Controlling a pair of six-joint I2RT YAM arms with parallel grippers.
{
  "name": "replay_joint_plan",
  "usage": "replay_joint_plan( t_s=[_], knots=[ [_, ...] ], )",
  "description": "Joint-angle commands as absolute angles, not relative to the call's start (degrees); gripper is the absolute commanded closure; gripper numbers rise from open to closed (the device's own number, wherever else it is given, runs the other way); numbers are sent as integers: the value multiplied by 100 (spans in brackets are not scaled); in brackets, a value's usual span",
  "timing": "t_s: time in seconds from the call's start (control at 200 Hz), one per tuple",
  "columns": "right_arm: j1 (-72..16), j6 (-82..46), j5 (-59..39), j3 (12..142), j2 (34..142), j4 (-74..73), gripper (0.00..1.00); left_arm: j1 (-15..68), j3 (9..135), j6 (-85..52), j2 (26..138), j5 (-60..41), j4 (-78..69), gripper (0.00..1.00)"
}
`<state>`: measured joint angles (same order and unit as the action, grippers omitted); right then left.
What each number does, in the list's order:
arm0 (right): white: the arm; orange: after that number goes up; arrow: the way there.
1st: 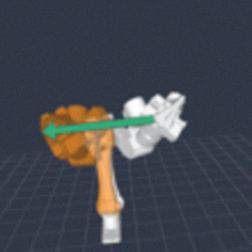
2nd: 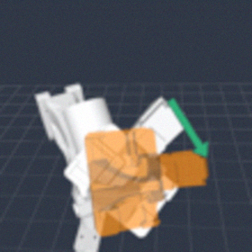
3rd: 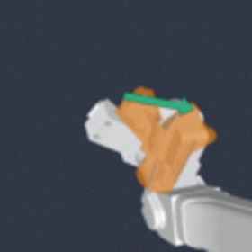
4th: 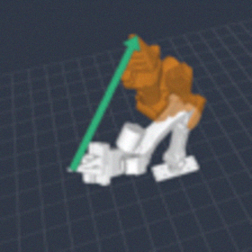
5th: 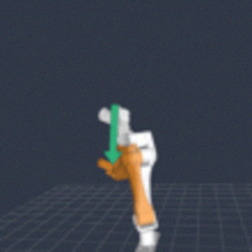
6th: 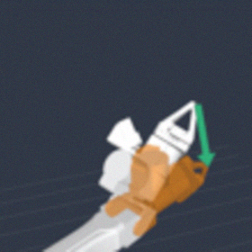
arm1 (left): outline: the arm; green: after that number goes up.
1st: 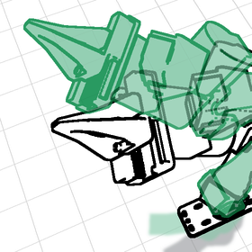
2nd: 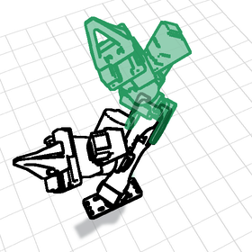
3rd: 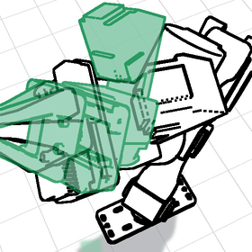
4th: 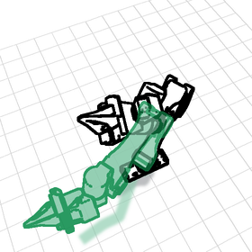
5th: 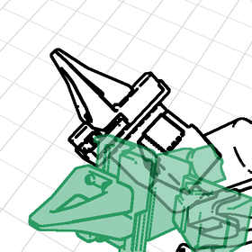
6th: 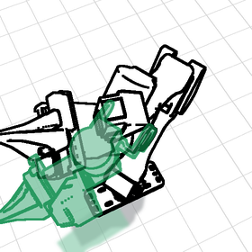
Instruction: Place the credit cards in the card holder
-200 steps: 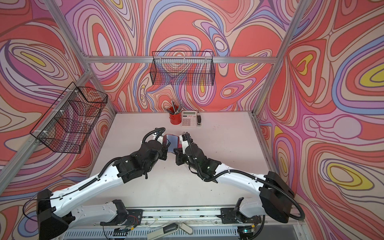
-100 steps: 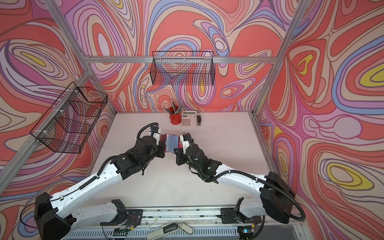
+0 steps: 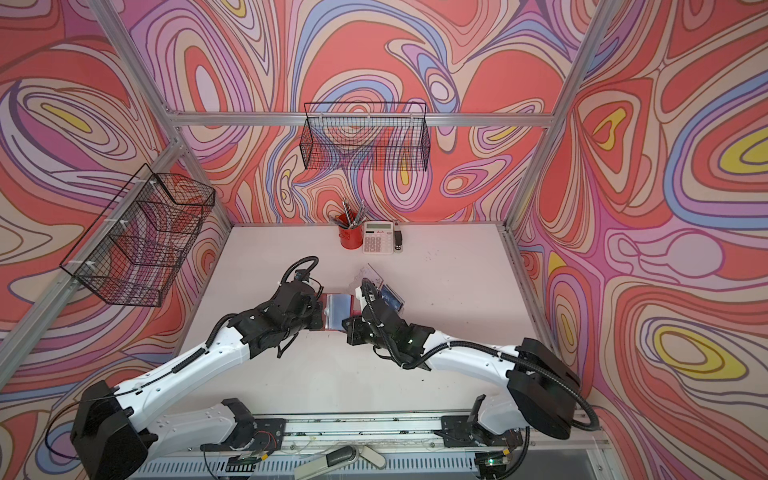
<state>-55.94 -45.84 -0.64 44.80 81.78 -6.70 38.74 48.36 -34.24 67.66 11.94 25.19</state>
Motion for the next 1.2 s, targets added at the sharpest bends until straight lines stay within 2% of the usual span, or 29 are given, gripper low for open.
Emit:
replay_joint_plan(
  t_s=[0.0, 0.285, 0.371, 0.521, 0.721, 0.936, 1.082, 1.192],
  knots=[
    [-5754, -5211, -146, 4141, 8458, -734, 100, 3633, 4407, -3648, 6843, 1551, 2840, 100],
    [-6108, -5495, 247, 3891, 8908, -1088, 100, 2302, 3212, -3750, 7514, -953, 1548, 100],
    [-6195, -5482, 307, 3988, 9124, -1066, 100, 1913, 3121, -3719, 7490, -1054, 1550, 99],
    [-6200, -5666, 139, 3994, 9568, -1367, 100, 1784, 3115, -3630, 7365, -913, 1552, 84],
    [-6201, -5747, 121, 3977, 9904, -1626, 100, 1783, 3133, -3695, 7309, -809, 1611, 55],
    [-6210, -5771, 395, 3902, 9715, -1365, 100, 1789, 3100, -3427, 6239, -668, 1791, 51],
    [-6212, -5672, 437, 3936, 9768, -1378, 100, 1954, 2646, -3094, 5087, -1124, 1278, 44],
    [-6206, -5695, 418, 3935, 9815, -1402, 100, 2092, 2596, -3026, 4993, -1550, 1000, 44]
  ],
)
